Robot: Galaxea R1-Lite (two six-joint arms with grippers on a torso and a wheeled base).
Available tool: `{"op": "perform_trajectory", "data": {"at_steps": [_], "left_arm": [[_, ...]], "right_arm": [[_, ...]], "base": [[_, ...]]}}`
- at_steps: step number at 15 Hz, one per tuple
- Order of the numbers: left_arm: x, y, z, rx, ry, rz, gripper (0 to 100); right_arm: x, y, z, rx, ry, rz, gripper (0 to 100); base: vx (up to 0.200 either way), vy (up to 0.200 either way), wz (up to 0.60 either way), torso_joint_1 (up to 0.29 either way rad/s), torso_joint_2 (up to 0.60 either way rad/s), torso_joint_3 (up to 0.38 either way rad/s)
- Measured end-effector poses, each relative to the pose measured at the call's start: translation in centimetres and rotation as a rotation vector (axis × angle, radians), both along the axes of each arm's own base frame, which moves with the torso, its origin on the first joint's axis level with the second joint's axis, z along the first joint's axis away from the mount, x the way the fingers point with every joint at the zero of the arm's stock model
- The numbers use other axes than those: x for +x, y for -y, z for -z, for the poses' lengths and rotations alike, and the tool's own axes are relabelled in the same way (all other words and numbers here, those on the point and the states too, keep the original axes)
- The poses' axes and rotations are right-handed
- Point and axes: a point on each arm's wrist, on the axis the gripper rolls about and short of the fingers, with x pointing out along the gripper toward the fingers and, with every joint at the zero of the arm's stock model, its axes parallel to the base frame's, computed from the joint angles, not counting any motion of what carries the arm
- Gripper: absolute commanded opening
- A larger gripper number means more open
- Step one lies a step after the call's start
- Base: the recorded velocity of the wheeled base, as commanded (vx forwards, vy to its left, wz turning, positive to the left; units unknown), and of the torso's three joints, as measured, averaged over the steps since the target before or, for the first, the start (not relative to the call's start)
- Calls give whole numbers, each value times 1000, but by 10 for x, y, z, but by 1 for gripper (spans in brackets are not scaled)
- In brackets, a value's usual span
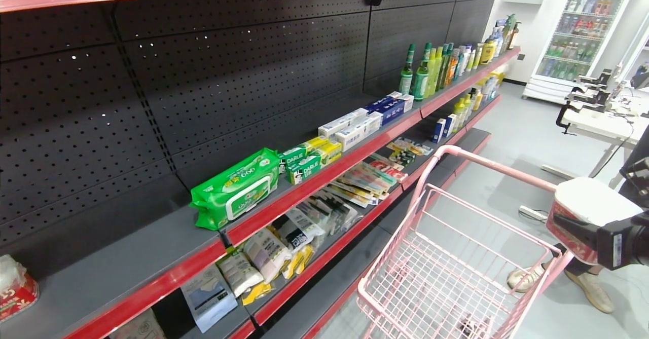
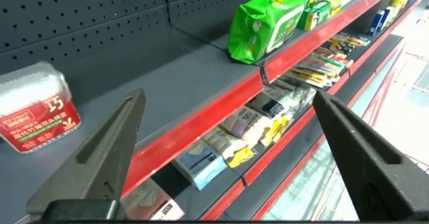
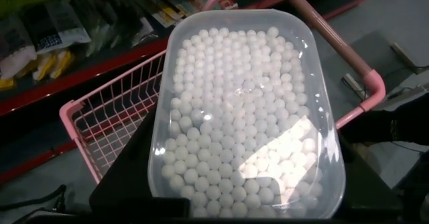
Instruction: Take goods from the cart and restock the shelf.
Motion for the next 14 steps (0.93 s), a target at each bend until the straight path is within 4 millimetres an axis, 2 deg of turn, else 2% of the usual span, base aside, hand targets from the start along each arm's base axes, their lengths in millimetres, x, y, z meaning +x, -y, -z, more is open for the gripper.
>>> {"op": "perform_trajectory", "data": {"at_steps": [14], "left_arm": [[0, 0, 0, 0, 0, 0, 100]], "right_arm": [[9, -2, -8, -22, 23, -21, 0]], "base": [[0, 0, 600, 3, 1, 2]]}}
